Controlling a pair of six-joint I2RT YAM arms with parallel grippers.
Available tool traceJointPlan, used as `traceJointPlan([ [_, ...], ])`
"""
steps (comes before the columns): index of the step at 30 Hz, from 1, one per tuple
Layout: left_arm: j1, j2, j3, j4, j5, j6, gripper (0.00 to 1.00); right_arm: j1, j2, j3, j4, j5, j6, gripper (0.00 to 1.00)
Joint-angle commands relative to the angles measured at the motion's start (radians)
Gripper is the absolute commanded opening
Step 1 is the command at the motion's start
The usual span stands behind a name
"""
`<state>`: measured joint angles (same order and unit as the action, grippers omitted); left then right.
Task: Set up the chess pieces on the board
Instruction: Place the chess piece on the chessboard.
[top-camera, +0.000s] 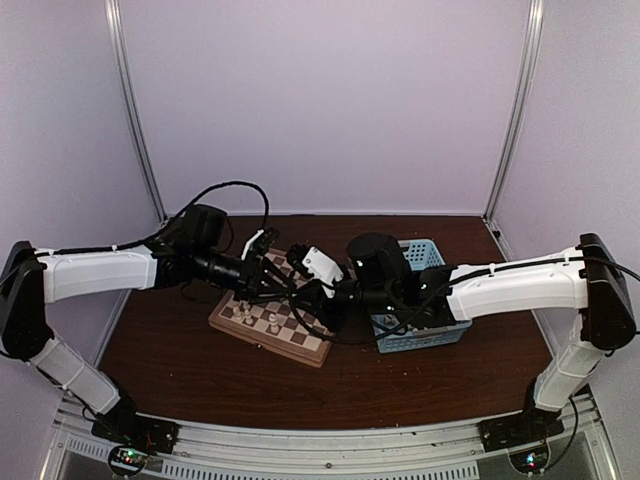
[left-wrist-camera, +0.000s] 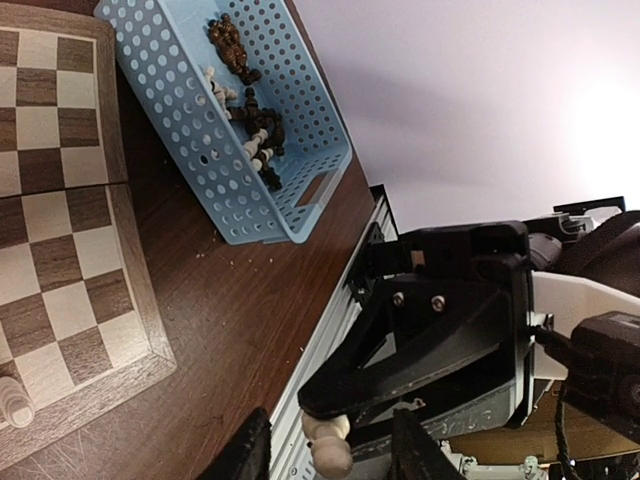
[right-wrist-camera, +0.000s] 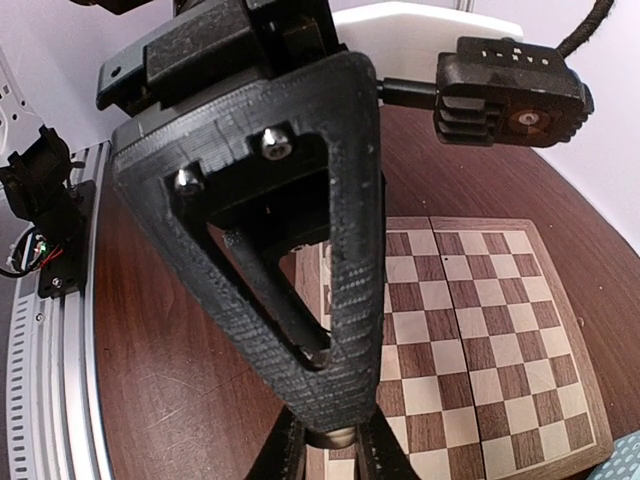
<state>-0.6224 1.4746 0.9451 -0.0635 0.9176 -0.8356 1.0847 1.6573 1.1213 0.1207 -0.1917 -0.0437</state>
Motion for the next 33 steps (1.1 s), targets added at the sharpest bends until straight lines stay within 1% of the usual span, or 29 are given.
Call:
traceJointPlan([
  [1, -0.014, 0.024, 0.039, 0.004, 0.031, 0.024, 0.38, 0.008, 0.012, 0.026, -0.004, 0.002, -0.012, 0.09],
  [4, -0.017, 0.026, 0.045, -0.003, 0.035, 0.029, 0.31, 0.008, 0.008, 0.022, -0.004, 0.008, -0.017, 0.09],
  [7, -0.017, 0.026, 0.053, -0.022, 0.033, 0.038, 0.3, 0.008, 0.003, 0.018, -0.003, 0.019, -0.022, 0.09],
  [17, -0.017, 0.014, 0.052, -0.032, 0.022, 0.047, 0.31, 0.008, -0.008, 0.003, -0.006, 0.041, -0.029, 0.09],
  [25, -0.017, 0.014, 0.052, -0.037, 0.02, 0.052, 0.25, 0.007, -0.017, -0.011, -0.007, 0.059, -0.038, 0.09],
  [27, -0.017, 0.012, 0.051, -0.039, 0.015, 0.05, 0.26, 0.008, -0.019, -0.013, -0.007, 0.064, -0.04, 0.08],
  [29, -0.017, 0.008, 0.049, -0.036, 0.013, 0.051, 0.28, 0.008, -0.021, -0.017, -0.006, 0.068, -0.041, 0.08],
  [33, -0.017, 0.0, 0.046, -0.035, 0.015, 0.052, 0.28, 0.007, -0.022, -0.02, -0.005, 0.07, -0.042, 0.08],
])
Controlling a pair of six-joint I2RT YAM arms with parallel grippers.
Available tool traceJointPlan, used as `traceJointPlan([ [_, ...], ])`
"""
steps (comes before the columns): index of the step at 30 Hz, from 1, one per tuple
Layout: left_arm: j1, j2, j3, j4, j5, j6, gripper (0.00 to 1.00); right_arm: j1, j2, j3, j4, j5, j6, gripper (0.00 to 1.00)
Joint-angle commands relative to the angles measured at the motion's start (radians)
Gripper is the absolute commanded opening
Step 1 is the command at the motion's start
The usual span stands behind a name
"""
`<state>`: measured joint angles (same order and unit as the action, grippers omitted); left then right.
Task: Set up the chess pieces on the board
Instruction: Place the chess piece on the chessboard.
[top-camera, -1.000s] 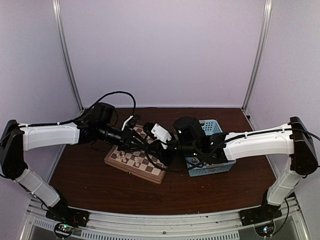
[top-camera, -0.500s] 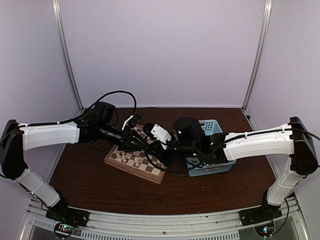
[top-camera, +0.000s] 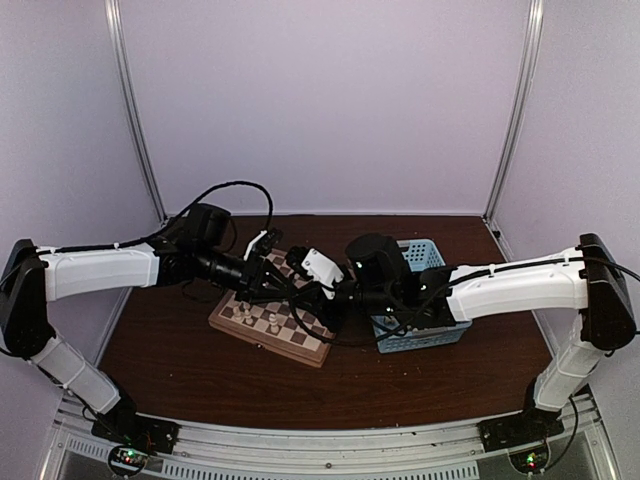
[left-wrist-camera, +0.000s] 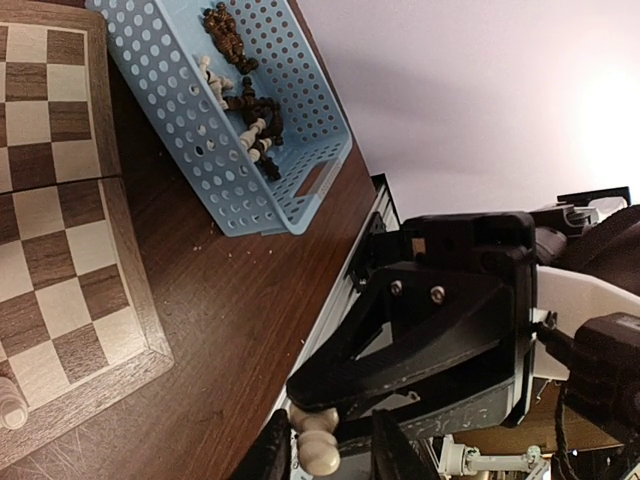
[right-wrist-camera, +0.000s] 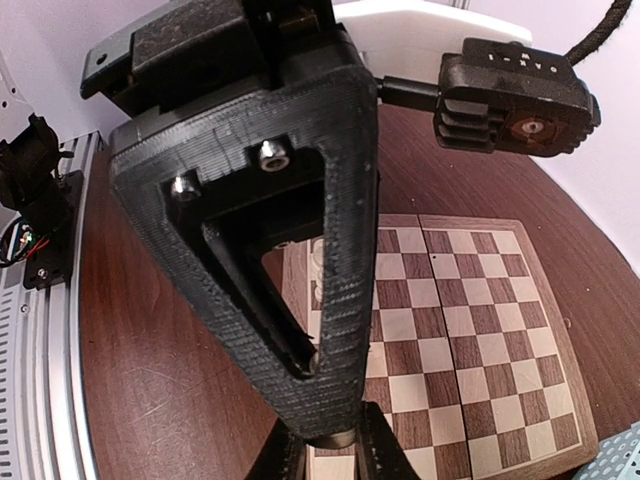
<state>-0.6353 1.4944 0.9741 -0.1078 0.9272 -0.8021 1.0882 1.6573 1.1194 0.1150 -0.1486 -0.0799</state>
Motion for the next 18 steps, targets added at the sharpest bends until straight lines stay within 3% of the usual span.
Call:
traceJointPlan([
  [1, -0.004, -0.02, 0.016, 0.008, 0.006, 0.019, 0.27, 0.005, -0.022, -0.018, 0.001, 0.027, -0.005, 0.08],
  [13, -0.004, -0.019, 0.011, 0.0, -0.003, 0.024, 0.07, 0.004, -0.021, -0.023, 0.006, 0.033, -0.006, 0.13],
  [14, -0.004, -0.018, 0.012, -0.003, -0.006, 0.028, 0.05, 0.004, -0.022, -0.024, 0.007, 0.035, -0.007, 0.17],
  [18, -0.004, -0.021, 0.045, -0.115, -0.071, 0.113, 0.01, 0.003, -0.025, -0.031, 0.014, 0.046, -0.009, 0.49],
])
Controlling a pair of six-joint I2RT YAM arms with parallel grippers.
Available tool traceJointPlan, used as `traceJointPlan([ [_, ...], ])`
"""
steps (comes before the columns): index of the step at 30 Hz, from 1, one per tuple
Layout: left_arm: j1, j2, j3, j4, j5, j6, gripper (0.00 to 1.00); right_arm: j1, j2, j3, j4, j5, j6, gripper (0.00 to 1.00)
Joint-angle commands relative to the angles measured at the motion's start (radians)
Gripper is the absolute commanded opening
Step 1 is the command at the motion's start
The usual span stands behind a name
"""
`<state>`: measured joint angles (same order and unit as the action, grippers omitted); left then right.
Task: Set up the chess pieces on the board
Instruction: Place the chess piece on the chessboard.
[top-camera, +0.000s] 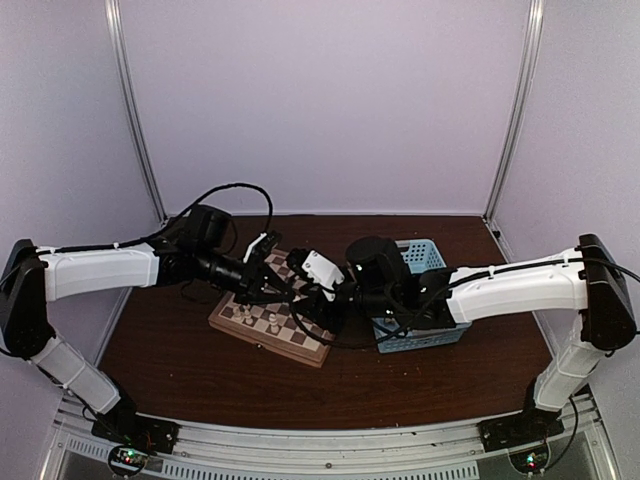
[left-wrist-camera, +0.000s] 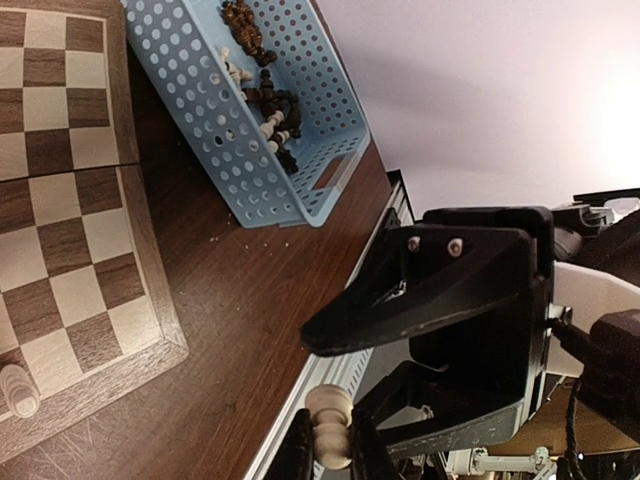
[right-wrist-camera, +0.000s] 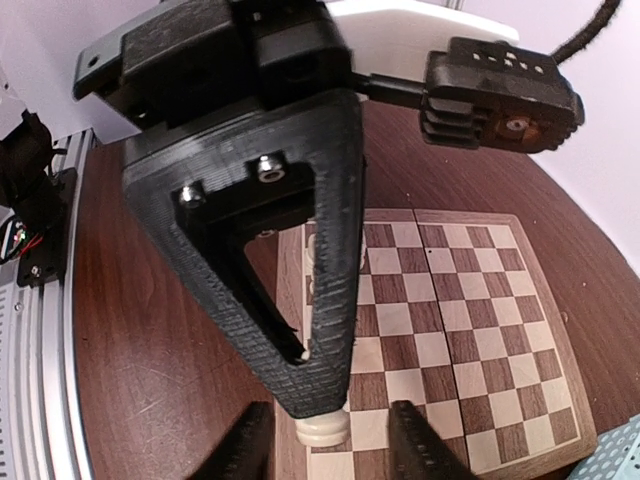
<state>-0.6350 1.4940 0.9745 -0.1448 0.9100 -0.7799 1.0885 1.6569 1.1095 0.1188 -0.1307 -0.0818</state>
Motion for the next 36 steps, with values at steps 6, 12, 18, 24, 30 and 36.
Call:
traceJointPlan([
  [6, -0.005, -0.018, 0.183, -0.456, -0.369, 0.323, 0.01, 0.001, -0.068, -0.076, 0.063, 0.088, -0.009, 0.64],
  [12, -0.005, 0.083, 0.301, -0.609, -0.569, 0.442, 0.01, -0.06, -0.103, -0.142, 0.145, 0.137, 0.079, 0.68],
  [18, -0.005, 0.175, 0.352, -0.603, -0.653, 0.464, 0.0, -0.136, -0.133, -0.197, 0.181, 0.115, 0.12, 0.69],
  [24, -0.005, 0.228, 0.375, -0.593, -0.705, 0.478, 0.0, -0.225, -0.139, -0.232, 0.199, 0.014, 0.118, 0.74],
  [30, -0.005, 0.275, 0.385, -0.595, -0.741, 0.493, 0.0, -0.226, -0.101, -0.305, 0.325, -0.038, 0.094, 0.75],
  [36, -0.005, 0.289, 0.39, -0.599, -0.797, 0.5, 0.0, -0.228, -0.071, -0.348, 0.401, -0.036, 0.108, 0.75],
])
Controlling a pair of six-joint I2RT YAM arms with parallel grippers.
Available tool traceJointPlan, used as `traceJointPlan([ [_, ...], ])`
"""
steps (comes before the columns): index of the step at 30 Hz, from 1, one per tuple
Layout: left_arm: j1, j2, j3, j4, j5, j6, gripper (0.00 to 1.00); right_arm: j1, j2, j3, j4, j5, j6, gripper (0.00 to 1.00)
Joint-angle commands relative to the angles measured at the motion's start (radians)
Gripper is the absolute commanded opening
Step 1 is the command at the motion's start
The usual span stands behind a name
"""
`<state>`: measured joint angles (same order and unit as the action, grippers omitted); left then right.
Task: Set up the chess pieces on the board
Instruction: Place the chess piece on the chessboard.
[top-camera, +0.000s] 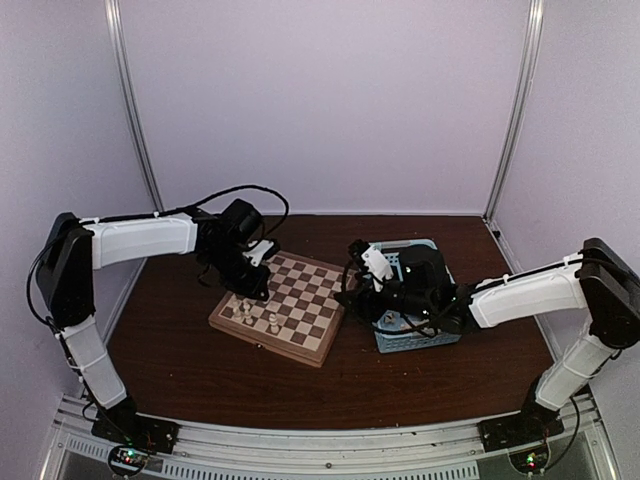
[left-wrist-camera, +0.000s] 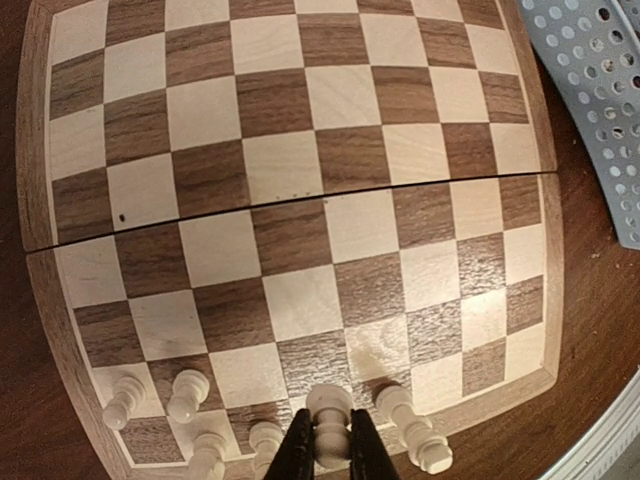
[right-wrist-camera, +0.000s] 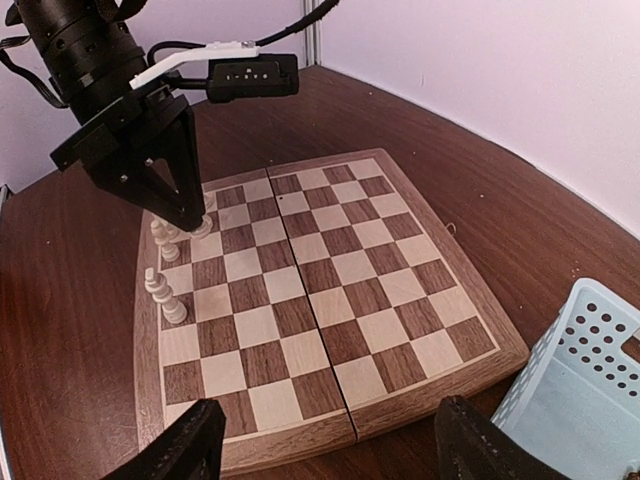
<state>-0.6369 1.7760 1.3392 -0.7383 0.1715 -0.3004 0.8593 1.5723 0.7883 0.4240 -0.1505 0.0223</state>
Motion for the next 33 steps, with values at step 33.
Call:
traceJointPlan([
  [33, -0.003, 0.106, -0.024, -0.008, -0.139, 0.031, 0.01, -0.003, 0.012, -0.029, 0.09, -0.015, 0.003, 0.72],
])
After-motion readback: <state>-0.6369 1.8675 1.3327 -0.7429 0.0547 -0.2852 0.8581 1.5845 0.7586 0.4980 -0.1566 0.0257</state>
